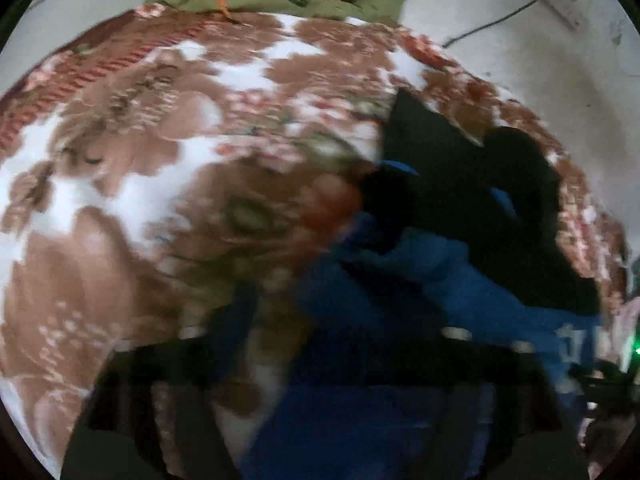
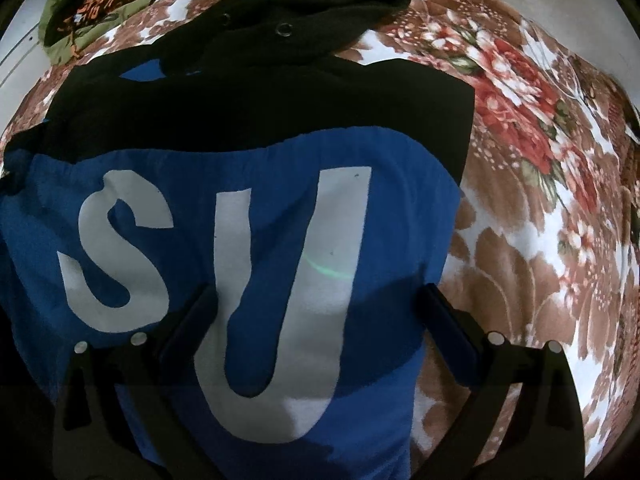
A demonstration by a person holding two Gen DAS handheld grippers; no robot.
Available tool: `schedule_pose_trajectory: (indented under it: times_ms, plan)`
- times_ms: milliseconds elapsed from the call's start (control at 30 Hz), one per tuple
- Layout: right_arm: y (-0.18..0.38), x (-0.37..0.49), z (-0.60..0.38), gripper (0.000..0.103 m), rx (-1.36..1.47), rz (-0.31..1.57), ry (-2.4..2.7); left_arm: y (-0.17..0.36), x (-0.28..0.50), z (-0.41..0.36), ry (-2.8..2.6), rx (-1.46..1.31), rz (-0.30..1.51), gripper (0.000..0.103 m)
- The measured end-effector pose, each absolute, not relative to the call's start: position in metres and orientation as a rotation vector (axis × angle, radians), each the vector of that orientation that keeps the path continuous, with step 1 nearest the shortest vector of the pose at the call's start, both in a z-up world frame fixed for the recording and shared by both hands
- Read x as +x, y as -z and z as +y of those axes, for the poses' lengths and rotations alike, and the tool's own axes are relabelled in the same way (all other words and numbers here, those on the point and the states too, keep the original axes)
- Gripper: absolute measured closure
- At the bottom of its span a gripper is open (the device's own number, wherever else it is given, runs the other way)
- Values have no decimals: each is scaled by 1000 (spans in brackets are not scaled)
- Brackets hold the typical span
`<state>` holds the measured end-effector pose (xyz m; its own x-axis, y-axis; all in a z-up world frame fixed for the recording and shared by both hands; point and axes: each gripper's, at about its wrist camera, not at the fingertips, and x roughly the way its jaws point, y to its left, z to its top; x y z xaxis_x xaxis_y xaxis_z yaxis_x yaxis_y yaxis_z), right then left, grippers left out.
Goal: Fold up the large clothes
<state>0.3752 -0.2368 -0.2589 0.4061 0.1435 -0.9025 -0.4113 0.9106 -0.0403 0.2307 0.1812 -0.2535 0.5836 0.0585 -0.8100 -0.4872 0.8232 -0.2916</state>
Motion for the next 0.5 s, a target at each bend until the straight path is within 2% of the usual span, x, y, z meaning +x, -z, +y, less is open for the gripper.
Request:
schedule_pose_trajectory:
  times_ms: [100,167,233,300,400,500]
  plan:
    - [257,374,-237,5,-256,1096,-342,248,223,195,-368,-491,901,20]
    - [253,372,-239,5,-236,1092,-326,238,218,197,-401,-415,906,20]
    - [232,367,-244,5,-146,1050,-299,231,219,197,-433,-326,930,10]
    - [209,364,-245,5,-75,1013,-316,219,226,190,-463,-221,970,10]
    - [177,364,-232,5,-45,996,-322,186,239,155,-435,-72,939,6]
    - [159,367,-211,5,-53,978,-350,154,255,100,-314,29,869,5]
